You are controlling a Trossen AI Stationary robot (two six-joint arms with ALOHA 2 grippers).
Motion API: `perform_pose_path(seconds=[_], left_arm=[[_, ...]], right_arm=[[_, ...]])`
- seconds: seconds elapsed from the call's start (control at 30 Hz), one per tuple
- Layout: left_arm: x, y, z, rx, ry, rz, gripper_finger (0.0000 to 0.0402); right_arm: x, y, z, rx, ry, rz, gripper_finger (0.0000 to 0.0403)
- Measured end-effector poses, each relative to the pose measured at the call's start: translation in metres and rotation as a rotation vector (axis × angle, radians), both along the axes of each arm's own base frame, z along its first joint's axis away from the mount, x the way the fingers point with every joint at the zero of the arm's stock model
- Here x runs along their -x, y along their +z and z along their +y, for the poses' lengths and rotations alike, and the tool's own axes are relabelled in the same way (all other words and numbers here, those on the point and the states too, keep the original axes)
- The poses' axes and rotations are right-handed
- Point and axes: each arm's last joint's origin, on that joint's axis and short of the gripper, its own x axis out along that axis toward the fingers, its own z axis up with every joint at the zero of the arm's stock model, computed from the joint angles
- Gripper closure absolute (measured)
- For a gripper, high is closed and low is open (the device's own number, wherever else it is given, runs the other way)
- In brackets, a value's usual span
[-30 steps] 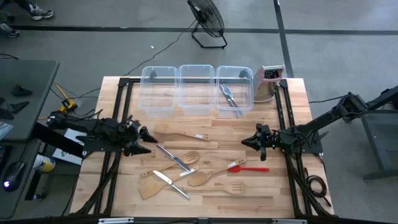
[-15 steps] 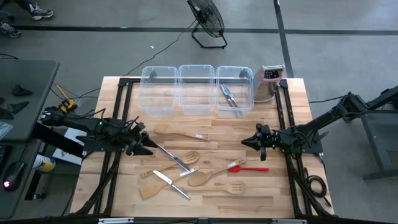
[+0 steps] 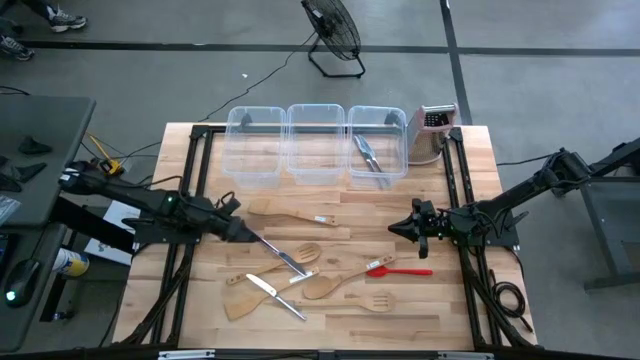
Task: Pick & Place Kitchen Items
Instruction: Put the table knife into the right transparent bin
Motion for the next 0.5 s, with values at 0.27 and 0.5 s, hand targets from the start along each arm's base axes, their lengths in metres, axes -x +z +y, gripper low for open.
perform_pose_path(seconds=[0.27,0.5], left_arm=[[-0.007,-0.016,-0.02,0.085,0.182,0.156,0.0014],[-0.023,-0.015,-0.04,0.118,0.325,0.234,0.0014]], right_arm=[[0.0,0.0,0.0,0.0,0.0,0.0,0.04],[0.0,0.0,0.0,0.0,0.0,0.0,0.04]])
